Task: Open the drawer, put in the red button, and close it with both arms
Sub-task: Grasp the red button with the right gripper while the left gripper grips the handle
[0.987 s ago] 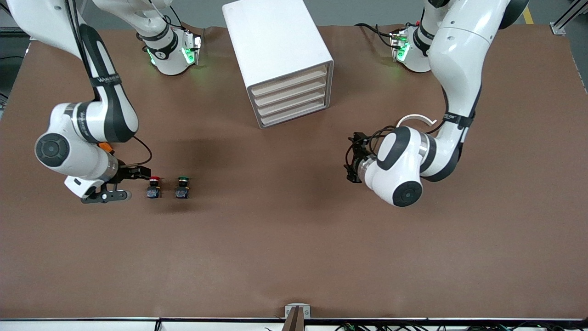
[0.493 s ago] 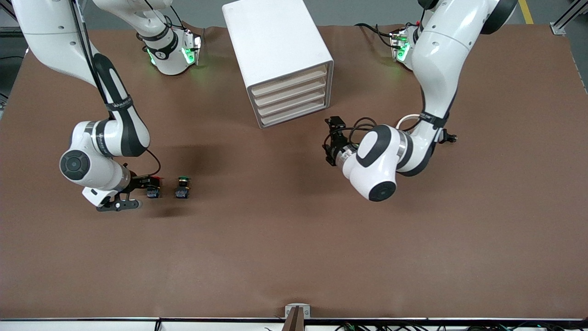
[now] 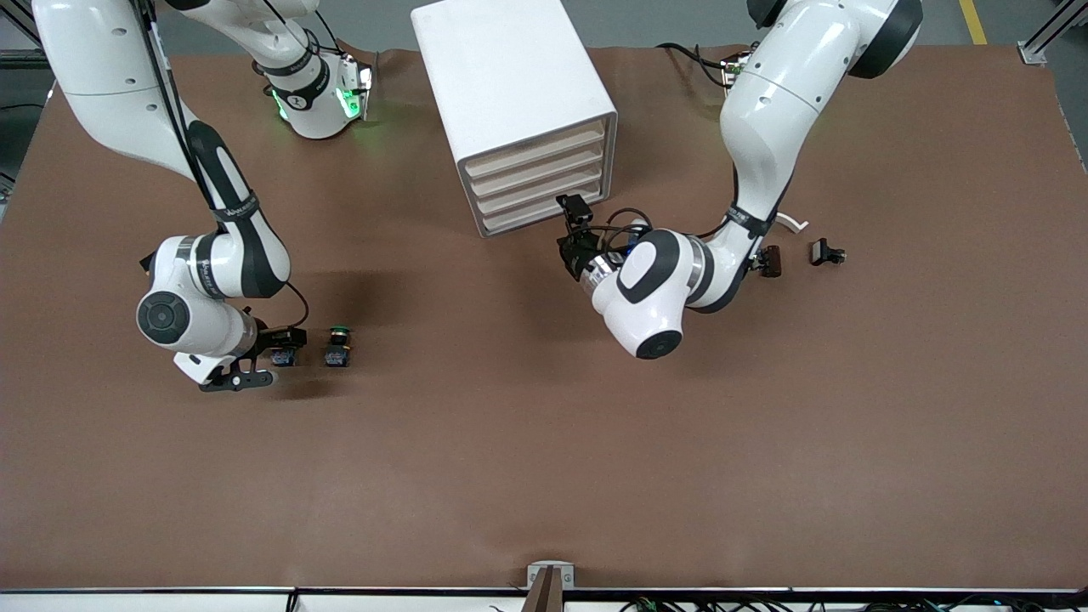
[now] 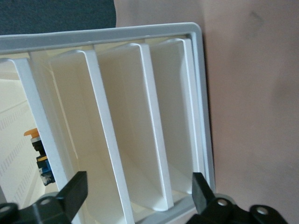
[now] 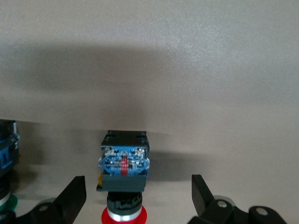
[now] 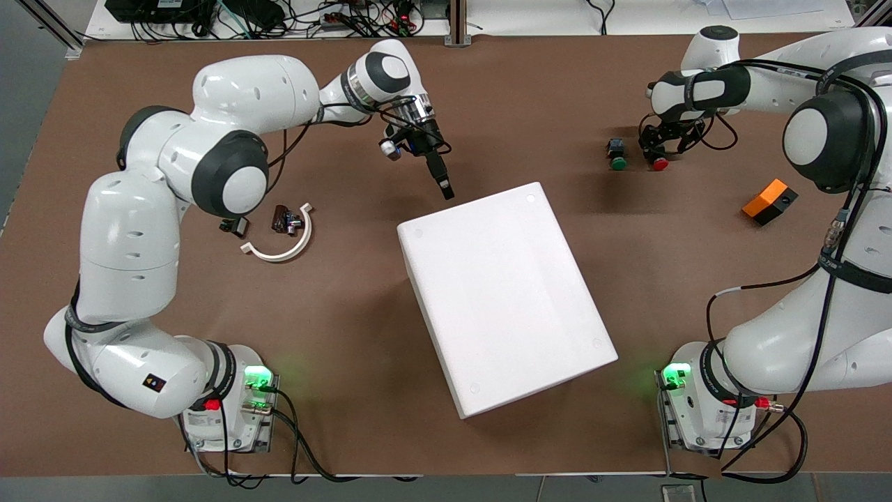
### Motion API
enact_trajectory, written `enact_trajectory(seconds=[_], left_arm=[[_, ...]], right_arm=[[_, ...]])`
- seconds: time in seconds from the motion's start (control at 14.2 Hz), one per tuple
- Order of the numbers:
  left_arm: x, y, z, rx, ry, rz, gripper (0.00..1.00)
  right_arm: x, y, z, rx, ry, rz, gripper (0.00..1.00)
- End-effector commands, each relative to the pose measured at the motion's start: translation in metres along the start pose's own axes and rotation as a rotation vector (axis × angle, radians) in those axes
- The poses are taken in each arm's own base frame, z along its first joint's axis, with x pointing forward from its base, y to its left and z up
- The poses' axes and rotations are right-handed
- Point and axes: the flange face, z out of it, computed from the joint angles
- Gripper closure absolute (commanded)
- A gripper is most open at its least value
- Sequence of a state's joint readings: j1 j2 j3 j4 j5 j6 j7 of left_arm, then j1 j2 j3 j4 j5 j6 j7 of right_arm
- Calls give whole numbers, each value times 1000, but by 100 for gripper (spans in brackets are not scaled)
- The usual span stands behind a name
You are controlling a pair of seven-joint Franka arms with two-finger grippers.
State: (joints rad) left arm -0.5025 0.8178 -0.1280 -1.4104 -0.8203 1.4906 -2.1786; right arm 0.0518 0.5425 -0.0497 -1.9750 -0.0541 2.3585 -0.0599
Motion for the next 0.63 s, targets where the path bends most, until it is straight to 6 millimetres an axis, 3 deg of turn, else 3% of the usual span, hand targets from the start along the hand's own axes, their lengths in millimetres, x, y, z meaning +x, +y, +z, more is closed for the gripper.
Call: enact_trajectory(seconds=[0.0,0.14,0.28,0.42,0.56], left_arm=[[-9,0,18,48,3,-31,15],[-13,-3,26,59,17,-56,17],[-15,-3,37,80,29,-83,26],[-21,-7,52,97,51,-102,26],[-25,-14,66,109,83,-107,36]], right_arm=[[4,-1,6,3,9,-7,0],[4,-2,8,1,7,-11,0],[5,-3,8,1,10,-14,0],[6,-3,8,1,14,-17,0],[6,-4,7,0,15,-17,26]])
